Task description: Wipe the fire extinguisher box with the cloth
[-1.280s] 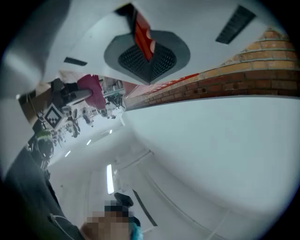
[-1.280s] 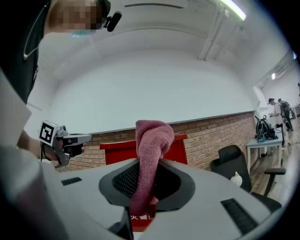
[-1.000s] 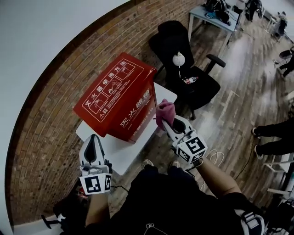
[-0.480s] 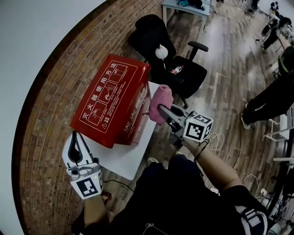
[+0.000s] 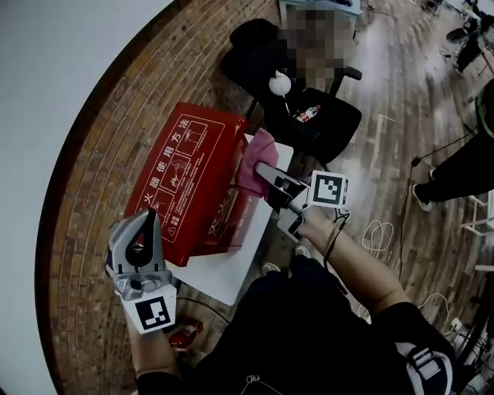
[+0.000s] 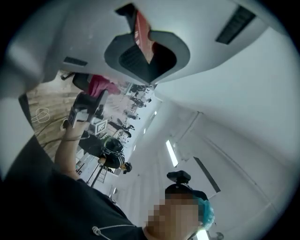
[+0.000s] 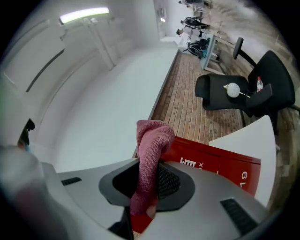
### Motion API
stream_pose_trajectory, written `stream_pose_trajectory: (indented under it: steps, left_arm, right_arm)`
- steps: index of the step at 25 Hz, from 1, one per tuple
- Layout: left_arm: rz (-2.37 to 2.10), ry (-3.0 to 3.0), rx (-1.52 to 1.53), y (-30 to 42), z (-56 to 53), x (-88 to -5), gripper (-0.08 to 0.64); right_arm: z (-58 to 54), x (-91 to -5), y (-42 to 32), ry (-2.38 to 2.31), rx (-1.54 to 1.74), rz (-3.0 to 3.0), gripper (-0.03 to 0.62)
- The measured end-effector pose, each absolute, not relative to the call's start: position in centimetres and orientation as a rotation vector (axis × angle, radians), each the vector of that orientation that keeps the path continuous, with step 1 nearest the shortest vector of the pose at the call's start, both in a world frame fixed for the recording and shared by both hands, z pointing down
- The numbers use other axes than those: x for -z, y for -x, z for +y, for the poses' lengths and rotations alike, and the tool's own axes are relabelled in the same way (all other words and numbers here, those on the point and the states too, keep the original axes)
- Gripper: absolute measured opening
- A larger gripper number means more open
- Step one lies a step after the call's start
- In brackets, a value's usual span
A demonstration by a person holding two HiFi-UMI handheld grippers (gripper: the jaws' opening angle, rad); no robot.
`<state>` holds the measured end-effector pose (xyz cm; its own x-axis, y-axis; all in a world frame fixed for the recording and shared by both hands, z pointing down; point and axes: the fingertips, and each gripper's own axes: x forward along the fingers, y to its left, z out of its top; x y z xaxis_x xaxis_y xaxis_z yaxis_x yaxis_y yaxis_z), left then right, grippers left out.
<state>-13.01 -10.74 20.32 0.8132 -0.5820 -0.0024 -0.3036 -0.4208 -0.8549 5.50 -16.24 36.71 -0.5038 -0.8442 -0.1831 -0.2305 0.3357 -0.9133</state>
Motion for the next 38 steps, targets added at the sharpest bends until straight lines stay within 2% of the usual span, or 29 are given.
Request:
stream_pose_trajectory:
  steps: [5,9,19,38]
  left_arm:
    - [0.402,2.446,0.147,7.8,-1.2,-19.5,0.020]
    - [0.322,2.784,-0.029,5.0,2.3,-21.4,0.020]
    - [0.595,3.095,0.025,4.5,0.1,-31.6,0.020]
    - [1.026,3.144,0.111,5.7,-2.9,-37.2,0.020]
  right_arm:
    - [-18.5,-37.0,-4.8,0.839,1.222,1.979,0.084]
    - [-19.3,-39.3,-4.2,0.851,1.324,1.976,0.086]
    - [-20.1,-42.2,-3.7,0.865,1.334,2.036,0.086]
    - [-21.4,-47.1,-4.3,0.968,1.375,2.052,0.084]
